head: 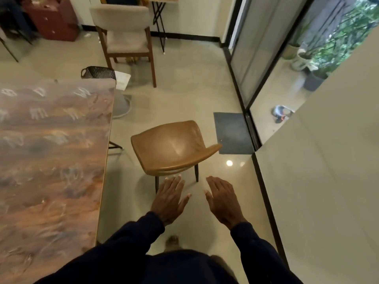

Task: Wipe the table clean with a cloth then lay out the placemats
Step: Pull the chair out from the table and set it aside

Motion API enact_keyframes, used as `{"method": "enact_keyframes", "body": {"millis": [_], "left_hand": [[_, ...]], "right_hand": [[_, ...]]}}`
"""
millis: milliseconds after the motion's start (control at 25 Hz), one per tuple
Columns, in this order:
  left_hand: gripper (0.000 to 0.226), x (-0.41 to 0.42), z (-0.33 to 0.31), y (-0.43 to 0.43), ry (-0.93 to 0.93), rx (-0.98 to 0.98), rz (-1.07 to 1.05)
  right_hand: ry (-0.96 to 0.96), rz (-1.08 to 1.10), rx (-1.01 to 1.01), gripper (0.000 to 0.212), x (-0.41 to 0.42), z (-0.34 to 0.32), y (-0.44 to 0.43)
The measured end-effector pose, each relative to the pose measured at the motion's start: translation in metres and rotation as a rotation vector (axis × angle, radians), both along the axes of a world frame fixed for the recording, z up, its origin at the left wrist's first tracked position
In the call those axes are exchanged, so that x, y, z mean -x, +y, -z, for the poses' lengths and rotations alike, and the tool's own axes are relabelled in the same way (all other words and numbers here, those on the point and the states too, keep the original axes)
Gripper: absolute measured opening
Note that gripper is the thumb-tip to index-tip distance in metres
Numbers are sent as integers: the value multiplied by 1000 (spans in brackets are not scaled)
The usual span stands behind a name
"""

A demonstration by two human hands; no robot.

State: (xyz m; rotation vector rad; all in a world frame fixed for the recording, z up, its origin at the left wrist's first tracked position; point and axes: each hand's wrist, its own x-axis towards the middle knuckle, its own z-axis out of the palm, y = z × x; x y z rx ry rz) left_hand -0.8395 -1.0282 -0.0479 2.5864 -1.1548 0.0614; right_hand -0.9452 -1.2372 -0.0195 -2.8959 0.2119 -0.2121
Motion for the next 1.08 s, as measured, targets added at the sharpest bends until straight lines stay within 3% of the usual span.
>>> {"method": "enact_keyframes", "body": {"millis": [360, 440, 600, 920, 1080], "left_hand": [[78, -69, 23, -90, 134, -129, -349], [78, -72, 26, -101, 92, -172, -433], [76, -69, 28, -117, 224, -239, -571], [79, -102, 51, -98, 315, -269, -546], [77, -104, 59, -94, 319, -271, -521]], "right_hand": [[286, -266, 33, 67, -147, 38, -116], [313, -357, 107, 73, -171, 50, -127], [441, -465, 35, 80, -190, 65, -134], [439, -368, 18, 81, -208, 71, -124], [409, -411, 25, 71, -204, 79, -127]]}}
